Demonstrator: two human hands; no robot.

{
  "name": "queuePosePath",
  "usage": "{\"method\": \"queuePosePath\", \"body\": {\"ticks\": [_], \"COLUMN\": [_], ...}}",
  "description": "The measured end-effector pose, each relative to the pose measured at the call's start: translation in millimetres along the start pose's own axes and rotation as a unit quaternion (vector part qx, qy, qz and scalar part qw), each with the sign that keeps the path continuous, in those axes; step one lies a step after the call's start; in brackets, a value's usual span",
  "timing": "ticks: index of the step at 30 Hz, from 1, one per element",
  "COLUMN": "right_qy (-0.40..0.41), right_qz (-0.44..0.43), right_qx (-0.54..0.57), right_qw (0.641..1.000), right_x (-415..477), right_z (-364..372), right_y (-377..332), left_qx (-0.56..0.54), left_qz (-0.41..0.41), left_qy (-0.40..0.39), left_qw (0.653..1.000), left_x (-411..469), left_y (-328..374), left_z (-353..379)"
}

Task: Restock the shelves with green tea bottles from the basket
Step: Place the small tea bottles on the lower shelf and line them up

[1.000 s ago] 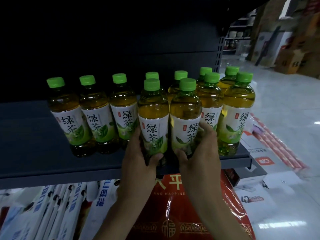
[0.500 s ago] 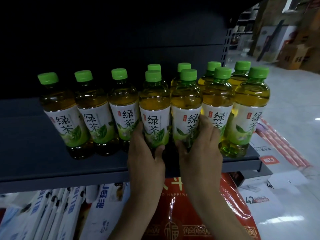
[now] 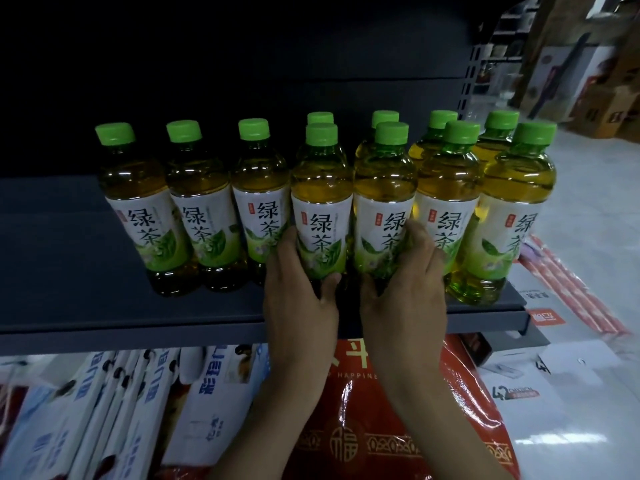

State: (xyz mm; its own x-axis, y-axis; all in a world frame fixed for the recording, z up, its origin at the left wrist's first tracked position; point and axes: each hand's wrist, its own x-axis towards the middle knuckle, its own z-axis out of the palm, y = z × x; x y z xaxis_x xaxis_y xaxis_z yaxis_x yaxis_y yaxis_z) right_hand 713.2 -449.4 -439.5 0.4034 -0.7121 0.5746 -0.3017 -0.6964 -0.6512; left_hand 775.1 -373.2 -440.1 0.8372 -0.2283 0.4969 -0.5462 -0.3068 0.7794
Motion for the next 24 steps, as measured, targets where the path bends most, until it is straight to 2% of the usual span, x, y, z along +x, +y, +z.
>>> {"method": "queuePosePath", "body": {"ticks": [4,8,11,14,16,19,24], "right_qy": [0.022,0.039,-0.014,-0.109,-0.182,-0.292,-0.416], "right_qz": [0.020,-0.063,-0.138,-0.210,-0.258,-0.329,-0.443], "right_qx": [0.041,0.060,0.020,-0.022,-0.027,0.031,0.080], "right_qw": [0.999,0.995,0.990,0.971,0.948,0.898,0.790], "right_x": [-0.9,-12.7,-29.3,-57.4,-84.2,-138.2,-249.4], "right_z": [-5.9,-7.5,-6.5,-2.3,0.0,2.7,13.5], "right_y": [-10.5,-35.0,-59.0,-95.4,-127.5,-186.6,-280.5], "left_qx": [0.065,0.211,0.322,0.413,0.455,0.486,0.496], "left_qz": [0.030,0.107,0.131,0.129,0.089,0.003,-0.207], "left_qy": [-0.027,-0.030,-0.029,-0.022,-0.026,-0.006,0.018], "left_qw": [0.997,0.971,0.937,0.901,0.886,0.874,0.843], "left_x": [2.2,1.5,-5.2,-27.2,-53.4,-110.5,-228.1], "left_y": [5.0,10.2,8.0,-9.0,-27.4,-61.5,-129.0], "left_z": [-12.8,-48.6,-89.8,-156.0,-212.5,-307.3,-425.6]}}
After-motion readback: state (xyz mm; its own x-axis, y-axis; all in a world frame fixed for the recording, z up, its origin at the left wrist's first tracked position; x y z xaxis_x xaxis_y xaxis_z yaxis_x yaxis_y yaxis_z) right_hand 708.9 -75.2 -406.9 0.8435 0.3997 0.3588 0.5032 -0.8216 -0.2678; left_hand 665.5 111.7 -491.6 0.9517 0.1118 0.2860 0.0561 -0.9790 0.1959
